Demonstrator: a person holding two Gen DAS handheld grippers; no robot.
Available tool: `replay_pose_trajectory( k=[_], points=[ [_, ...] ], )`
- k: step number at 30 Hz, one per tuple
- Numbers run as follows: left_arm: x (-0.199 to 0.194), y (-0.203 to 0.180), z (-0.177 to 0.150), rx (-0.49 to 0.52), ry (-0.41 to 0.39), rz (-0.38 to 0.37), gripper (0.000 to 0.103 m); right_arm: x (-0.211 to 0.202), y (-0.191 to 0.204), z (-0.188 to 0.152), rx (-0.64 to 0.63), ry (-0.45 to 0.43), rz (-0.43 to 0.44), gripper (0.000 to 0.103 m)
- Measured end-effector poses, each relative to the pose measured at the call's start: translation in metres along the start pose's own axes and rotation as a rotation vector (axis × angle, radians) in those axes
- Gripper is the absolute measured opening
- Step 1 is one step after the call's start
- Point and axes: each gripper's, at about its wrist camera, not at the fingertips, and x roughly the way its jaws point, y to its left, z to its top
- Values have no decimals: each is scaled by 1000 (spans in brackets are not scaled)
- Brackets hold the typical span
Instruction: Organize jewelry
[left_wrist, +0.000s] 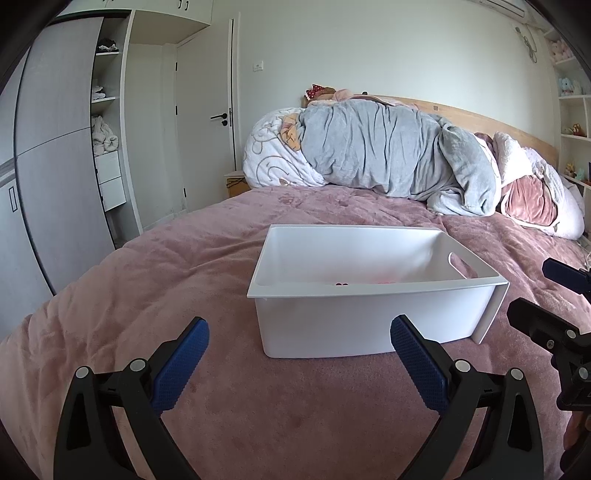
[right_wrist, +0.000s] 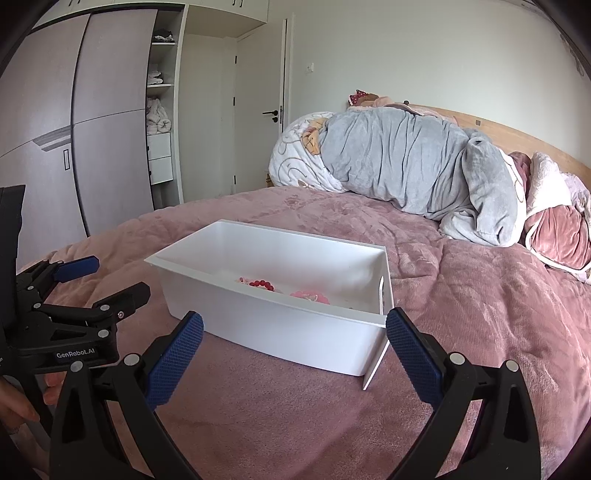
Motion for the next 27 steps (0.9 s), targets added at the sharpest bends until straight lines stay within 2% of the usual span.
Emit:
replay_pose_trajectory(
  k=[17,27],
  points=[
    [-3,-1,2,-13,-10,41,99,2,-9,-3,38,9,4,98],
    [-4,-3,2,-14,-4,7,99,2,-9,-3,39,12,4,98]
  ],
)
